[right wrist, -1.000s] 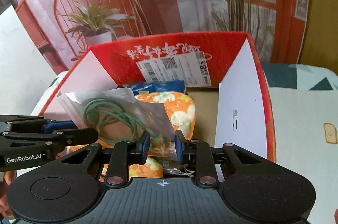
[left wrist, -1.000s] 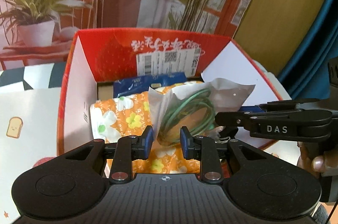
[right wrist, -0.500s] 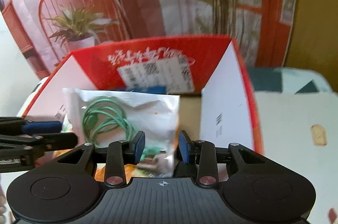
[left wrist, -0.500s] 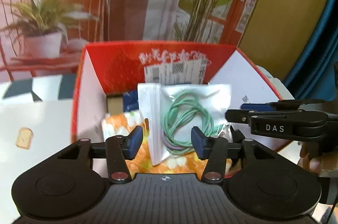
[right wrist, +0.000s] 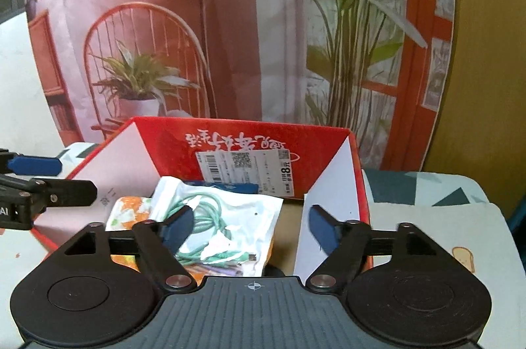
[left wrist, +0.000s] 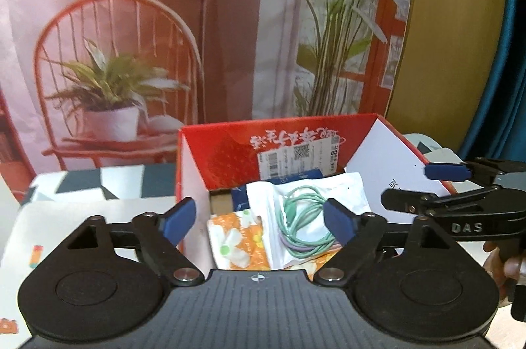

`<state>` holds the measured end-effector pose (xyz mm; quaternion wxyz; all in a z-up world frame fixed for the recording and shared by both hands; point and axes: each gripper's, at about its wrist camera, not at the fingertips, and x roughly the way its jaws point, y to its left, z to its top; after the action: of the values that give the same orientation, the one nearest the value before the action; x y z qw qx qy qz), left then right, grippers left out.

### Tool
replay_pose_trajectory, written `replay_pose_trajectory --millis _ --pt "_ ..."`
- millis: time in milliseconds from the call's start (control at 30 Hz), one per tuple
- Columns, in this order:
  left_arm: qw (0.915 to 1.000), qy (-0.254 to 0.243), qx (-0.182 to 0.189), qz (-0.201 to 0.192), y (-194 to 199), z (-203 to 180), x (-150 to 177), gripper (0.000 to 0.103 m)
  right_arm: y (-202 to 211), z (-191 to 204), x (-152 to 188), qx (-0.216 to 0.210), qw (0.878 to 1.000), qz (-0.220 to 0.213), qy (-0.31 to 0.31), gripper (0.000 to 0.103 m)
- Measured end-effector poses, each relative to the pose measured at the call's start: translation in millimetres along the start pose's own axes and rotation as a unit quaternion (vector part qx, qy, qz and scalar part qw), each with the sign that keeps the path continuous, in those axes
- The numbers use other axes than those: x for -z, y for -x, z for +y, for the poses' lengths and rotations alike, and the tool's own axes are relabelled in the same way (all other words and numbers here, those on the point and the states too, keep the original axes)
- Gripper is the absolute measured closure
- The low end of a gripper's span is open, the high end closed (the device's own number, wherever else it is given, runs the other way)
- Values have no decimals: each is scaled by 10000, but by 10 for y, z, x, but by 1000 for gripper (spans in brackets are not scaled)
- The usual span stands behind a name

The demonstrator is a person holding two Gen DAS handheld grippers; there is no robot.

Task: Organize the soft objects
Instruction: 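Open both grippers to release the cable bag inside the box, then move both grippers down to the black gloves and close on them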

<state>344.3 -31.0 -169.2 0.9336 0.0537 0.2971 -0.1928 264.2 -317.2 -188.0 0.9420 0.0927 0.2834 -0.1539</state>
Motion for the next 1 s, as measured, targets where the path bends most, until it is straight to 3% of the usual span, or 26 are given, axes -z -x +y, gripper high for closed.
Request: replay_pose_trajectory --millis 67,167,467,800,1000 --pt "9999 -107 -107 -75 114 -14 34 8 85 16 48 -79 9999 -84 -13 11" --pt "9994 -208 -218 -146 258 -29 93 3 217 56 129 -120 9998 -172 -2 1" --pt "9994 -108 -224 -222 615 -70 335 0 580 130 324 -318 9988 -380 -47 1" --pt "9992 356 -129 -160 928 -98 729 0 1011 131 635 -454 9967 -649 -149 1" --pt "9982 590 -93 -3 1005 -102 1010 0 1109 139 948 -471 9974 -500 -193 1"
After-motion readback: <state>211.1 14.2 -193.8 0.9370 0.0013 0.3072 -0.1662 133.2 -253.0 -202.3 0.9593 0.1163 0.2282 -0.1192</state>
